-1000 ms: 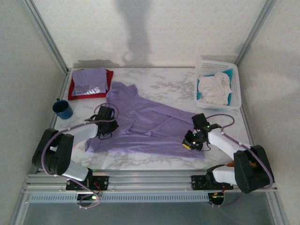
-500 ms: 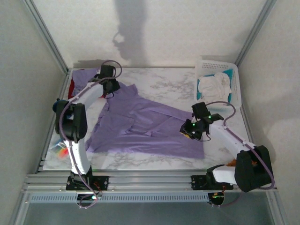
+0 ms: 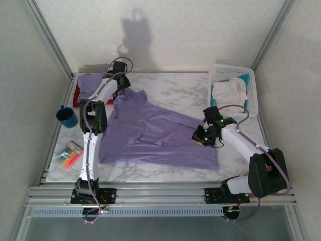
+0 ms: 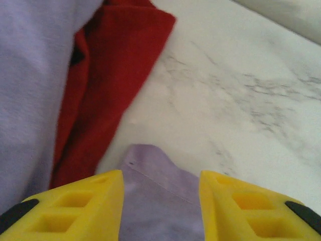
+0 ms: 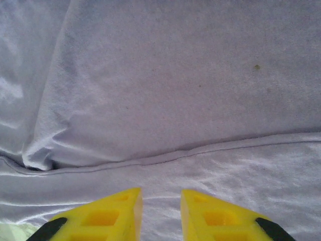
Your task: Fold and stack the t-shirts
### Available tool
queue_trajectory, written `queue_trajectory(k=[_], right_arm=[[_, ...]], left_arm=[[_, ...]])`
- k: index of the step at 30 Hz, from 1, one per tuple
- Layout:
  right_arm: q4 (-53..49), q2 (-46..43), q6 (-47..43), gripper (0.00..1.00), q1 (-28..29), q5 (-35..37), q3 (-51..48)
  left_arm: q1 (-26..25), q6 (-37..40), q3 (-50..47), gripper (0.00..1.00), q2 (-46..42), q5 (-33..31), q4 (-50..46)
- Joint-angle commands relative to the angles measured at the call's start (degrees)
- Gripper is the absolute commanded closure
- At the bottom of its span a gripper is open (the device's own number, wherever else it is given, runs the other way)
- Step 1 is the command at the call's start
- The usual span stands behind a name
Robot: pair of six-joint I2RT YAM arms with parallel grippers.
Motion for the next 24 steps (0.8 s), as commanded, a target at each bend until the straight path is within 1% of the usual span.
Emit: queue_trajectory(k=[1, 5, 10, 12, 15, 18, 20, 22, 24], right_arm=[[-1.36, -1.21, -0.71, 0.72, -0.48, 1.06, 0.01], [-2.09, -0.47, -1.13, 0.72, -0.46, 1.24, 1.22], [-2.46, -0.89, -1.25, 0.73, -0.48, 1.66, 2.48], [-2.59, -1.23, -1.19, 0.73, -0.52, 1.90, 2.49], [-3.39, -1.89, -1.59, 0.73, -0.55, 2.10, 2.53], [-4.03, -3.19, -1.59, 0.73, -0.55, 2.79, 2.19], [-3.88, -4.40, -1.20, 0.73, -0.56, 3.25, 1.75], [-3.41, -5.96, -0.44, 0.73, -0.53, 5.26, 1.10], [-3.56, -7.97, 1.14, 0.72, -0.53, 9.56, 0.39]], left_arm=[[1.12, -0.58, 2.29, 0.54, 1.67, -0.94, -4.46], [0.81, -0.17, 0.49, 0.54, 2.16, 0.70, -3.80], [-0.37, 0.02, -1.21, 0.58, 2.66, 2.38, -2.11], [-0.54, -0.14, -0.93, 0.64, 3.34, 3.14, -1.67], [-0.67, -0.40, -0.26, 0.80, 4.09, 3.96, -1.48], [-1.15, -0.39, -0.21, 0.93, 3.44, 3.12, -1.57], [-2.21, 0.35, -1.15, 0.99, 1.31, 0.87, -1.03], [-3.18, 0.37, -3.54, 1.00, -2.26, -0.06, 0.93], [-3.66, -0.05, -5.49, 1.00, -5.76, -0.08, 2.53]])
